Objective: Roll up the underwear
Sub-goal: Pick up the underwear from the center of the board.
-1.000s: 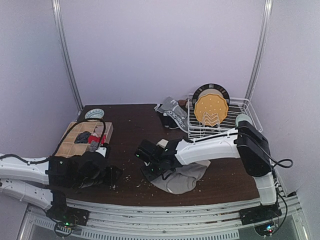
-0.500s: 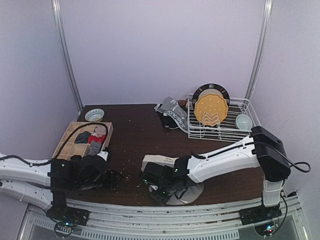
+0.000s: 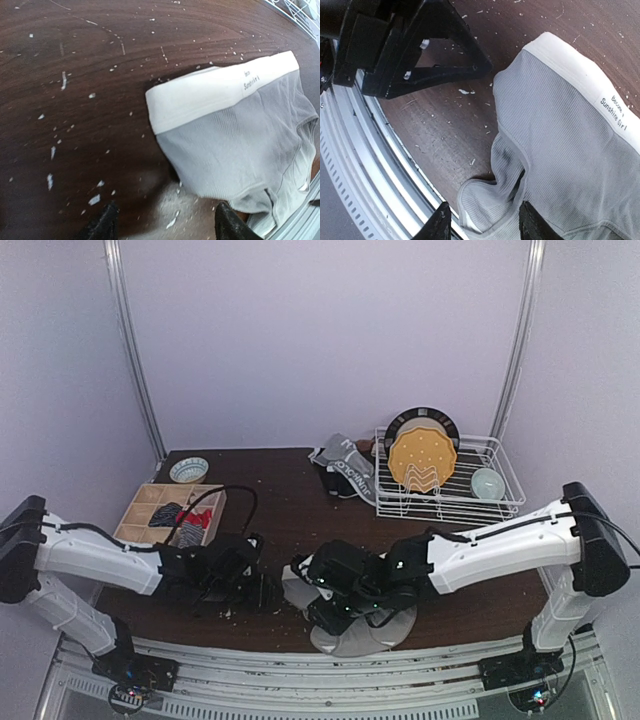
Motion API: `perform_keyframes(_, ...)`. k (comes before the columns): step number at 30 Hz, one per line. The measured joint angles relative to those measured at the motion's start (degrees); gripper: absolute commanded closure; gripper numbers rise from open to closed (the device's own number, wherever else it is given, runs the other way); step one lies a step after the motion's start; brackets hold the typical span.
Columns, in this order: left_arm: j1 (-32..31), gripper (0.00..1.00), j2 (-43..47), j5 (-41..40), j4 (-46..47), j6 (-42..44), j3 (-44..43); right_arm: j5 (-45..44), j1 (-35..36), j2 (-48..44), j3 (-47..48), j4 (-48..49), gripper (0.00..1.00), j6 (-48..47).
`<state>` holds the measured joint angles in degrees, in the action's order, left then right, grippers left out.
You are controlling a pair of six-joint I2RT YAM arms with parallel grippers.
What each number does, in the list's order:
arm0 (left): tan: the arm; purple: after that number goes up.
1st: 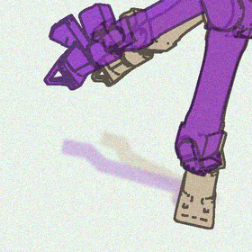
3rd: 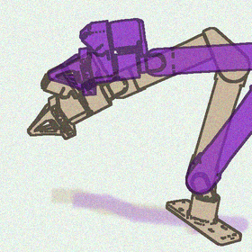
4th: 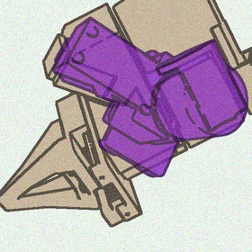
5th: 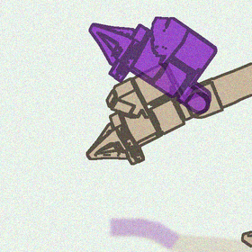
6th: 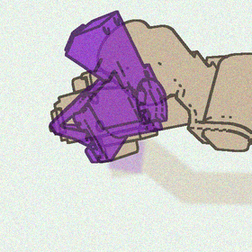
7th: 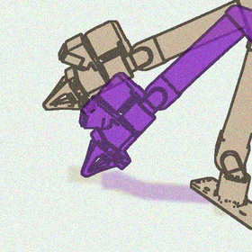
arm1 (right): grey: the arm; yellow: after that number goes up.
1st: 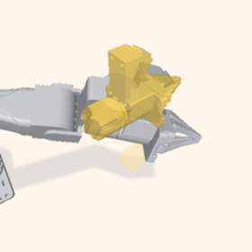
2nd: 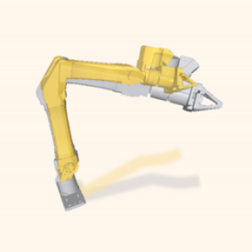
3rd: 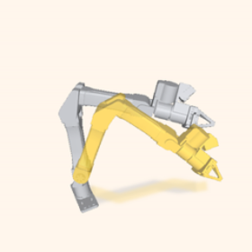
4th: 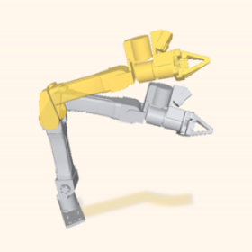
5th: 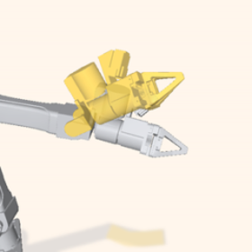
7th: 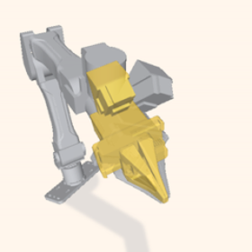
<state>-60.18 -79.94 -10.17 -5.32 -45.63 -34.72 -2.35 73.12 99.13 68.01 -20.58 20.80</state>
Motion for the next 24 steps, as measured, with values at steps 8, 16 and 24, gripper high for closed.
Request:
perform_keyframes(8, 5.4, 0.39, -11.6, 7.4, 5.4, -1.5, -5.2, -4.6, -0.1, 4.7, -1.8, 4.6, 0.54, 4.3)
perform_keyframes(16, 8.6, 0.8, -19.4, 12.0, 10.5, -3.1, -10.9, -8.9, -0.6, 2.1, -7.4, 9.6, 0.54, 7.0)
perform_keyframes(24, 8.5, 1.0, -19.4, 11.7, 3.5, -0.7, -13.8, -10.1, -4.1, -1.8, -14.6, 12.7, 0.56, 10.2)
